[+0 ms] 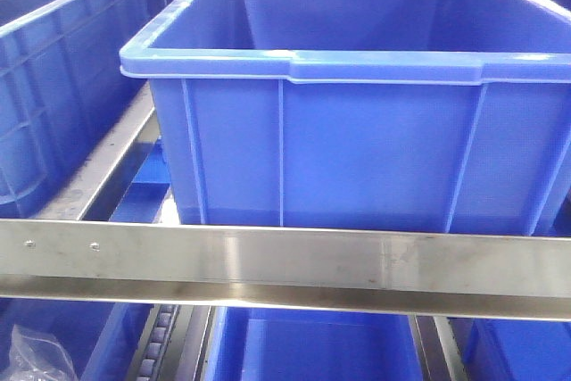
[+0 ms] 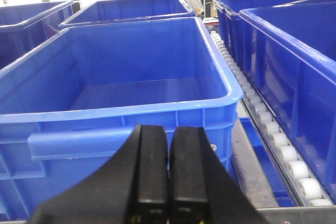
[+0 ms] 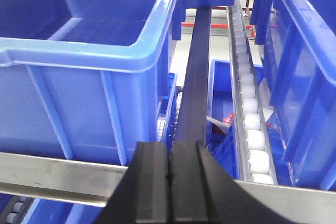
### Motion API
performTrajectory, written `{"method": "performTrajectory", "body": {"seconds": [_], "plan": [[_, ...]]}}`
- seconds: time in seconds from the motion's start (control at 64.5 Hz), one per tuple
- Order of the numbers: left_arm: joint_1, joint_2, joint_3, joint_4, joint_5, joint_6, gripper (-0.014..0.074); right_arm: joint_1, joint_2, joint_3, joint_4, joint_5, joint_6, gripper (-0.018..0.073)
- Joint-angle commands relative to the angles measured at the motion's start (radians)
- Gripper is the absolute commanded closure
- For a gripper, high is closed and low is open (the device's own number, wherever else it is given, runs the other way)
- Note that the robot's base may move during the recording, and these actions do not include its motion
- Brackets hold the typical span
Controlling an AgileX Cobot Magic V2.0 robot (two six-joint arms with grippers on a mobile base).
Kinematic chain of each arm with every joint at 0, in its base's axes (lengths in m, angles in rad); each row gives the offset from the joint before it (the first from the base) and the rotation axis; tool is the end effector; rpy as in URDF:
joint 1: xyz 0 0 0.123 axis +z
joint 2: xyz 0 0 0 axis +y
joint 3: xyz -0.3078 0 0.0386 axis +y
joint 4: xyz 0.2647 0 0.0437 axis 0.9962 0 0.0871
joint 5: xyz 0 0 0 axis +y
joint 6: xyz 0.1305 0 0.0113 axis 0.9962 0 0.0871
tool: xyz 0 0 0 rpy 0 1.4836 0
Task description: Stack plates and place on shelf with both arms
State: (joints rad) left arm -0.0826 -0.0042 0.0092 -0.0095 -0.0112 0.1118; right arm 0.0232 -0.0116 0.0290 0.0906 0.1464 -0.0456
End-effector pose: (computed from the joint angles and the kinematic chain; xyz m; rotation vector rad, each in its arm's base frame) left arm 0.0871 -0.0072 0.2148 0.1363 1.4711 0.0161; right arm 0.0877 0.0038 0.1871 0.0071 1.6472 0.0622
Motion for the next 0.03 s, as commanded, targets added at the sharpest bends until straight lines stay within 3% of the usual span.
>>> {"method": "performTrajectory", "body": {"seconds": [0.0, 0.015], "plan": [[0.001, -0.024, 0.002, -0.001, -0.077, -0.002, 0.0514, -0.008, -0.017, 0.0, 0.003, -0.084, -0.003, 0.0504], [0.001, -0.024, 0.002, -0.001, -0.077, -0.002, 0.0514, -0.008, -0.017, 0.0, 0.003, -0.084, -0.003, 0.0504]]}}
